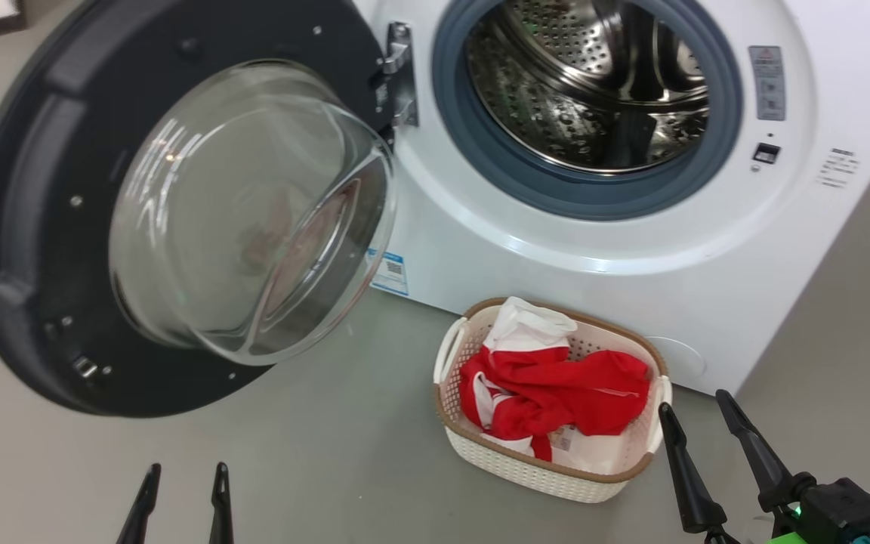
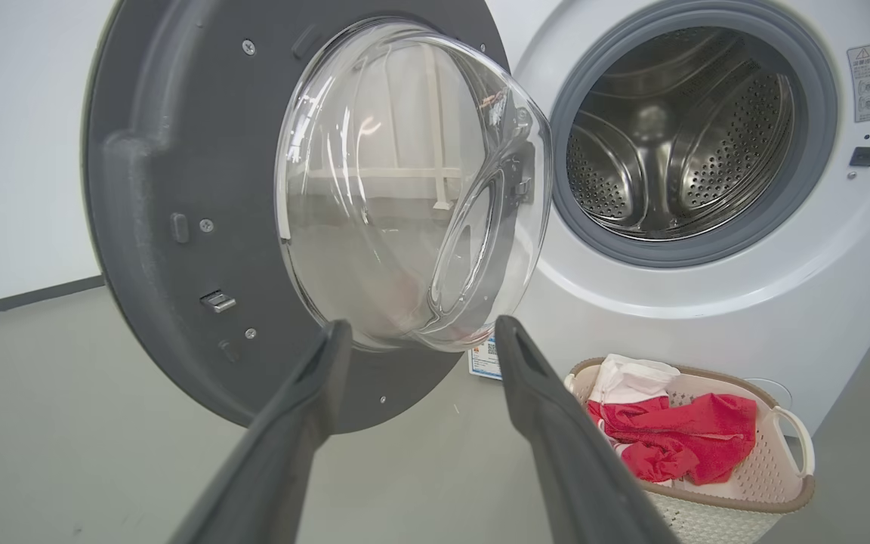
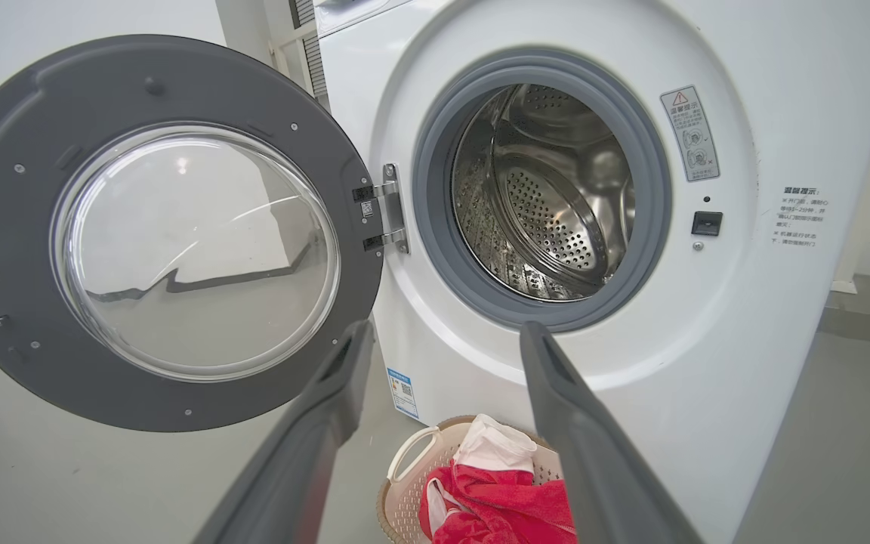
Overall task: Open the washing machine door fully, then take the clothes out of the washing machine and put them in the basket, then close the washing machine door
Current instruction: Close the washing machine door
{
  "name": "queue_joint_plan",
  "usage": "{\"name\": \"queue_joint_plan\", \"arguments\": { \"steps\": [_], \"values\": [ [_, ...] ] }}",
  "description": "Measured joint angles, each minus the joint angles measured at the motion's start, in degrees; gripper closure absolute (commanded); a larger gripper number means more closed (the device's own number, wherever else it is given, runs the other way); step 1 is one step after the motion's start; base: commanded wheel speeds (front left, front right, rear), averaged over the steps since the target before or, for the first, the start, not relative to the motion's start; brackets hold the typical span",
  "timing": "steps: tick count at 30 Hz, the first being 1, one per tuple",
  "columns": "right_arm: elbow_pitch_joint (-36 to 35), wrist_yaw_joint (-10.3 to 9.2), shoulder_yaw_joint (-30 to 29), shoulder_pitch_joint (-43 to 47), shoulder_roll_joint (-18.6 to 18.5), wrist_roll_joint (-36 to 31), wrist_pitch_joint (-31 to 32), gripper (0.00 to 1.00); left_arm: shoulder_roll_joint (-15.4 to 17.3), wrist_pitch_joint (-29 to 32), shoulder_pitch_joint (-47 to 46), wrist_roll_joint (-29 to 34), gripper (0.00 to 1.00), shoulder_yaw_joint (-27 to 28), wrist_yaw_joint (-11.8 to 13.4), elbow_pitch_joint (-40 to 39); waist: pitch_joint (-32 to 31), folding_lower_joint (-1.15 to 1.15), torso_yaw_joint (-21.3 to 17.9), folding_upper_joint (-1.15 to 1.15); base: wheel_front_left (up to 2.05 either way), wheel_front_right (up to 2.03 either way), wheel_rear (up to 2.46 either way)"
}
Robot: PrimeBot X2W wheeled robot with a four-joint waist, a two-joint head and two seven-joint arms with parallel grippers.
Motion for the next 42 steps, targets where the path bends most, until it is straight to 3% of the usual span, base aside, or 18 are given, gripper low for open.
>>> {"name": "queue_joint_plan", "arguments": {
  "steps": [10, 11, 12, 13, 28, 36, 42],
  "values": [
    [0.12, 0.00, 0.25, -0.02, -0.02, -0.10, 0.00, 0.00, -0.26, 0.00, 0.01, -1.36, 0.00, 0.65, 0.65, -1.82, 0.54, 0.00, 4.48, 0.00, 0.00, 0.00, 0.00],
    [0.15, 0.00, 0.33, -0.06, -0.01, -0.10, 0.00, 0.00, -0.35, 0.00, 0.02, -1.81, 0.06, 0.76, 0.63, -1.91, 0.59, 0.00, 4.52, 0.00, 0.00, 0.00, 0.00],
    [0.24, 0.00, 0.42, -0.18, -0.01, -0.10, 0.00, 0.00, -0.41, 0.00, 0.02, -2.27, 0.71, 0.91, 0.59, -2.04, 0.61, 0.00, 4.45, 0.00, 0.00, 0.00, 0.00],
    [0.31, 0.00, 0.49, -0.36, -0.01, -0.10, 0.00, 0.00, -0.43, 0.00, 0.02, -2.67, 1.00, 1.05, 0.58, -2.27, 0.62, 0.00, 4.34, 0.00, 0.00, 0.00, 0.00],
    [1.23, 0.00, 0.48, -0.53, -0.03, -0.67, 0.00, 0.00, -0.77, -0.16, -4.14, -5.06, 1.00, 8.95, 1.62, -13.62, 0.50, 0.00, 2.04, 0.00, 0.00, 0.00, 0.00],
    [1.34, 0.00, 0.47, -0.51, -0.04, -1.08, 0.00, 0.00, -0.24, 0.24, -11.95, -16.47, 1.00, 16.75, 1.65, -13.54, 0.41, 0.00, 0.82, 0.00, 0.00, 0.00, 0.00],
    [1.51, 0.00, 0.51, -0.48, -0.04, -1.08, 0.00, 0.00, 1.56, 4.79, -17.42, -25.24, 1.00, 22.60, 1.45, -8.76, 0.67, 0.00, 0.08, 0.00, 0.00, 0.00, 0.00]
  ]
}}
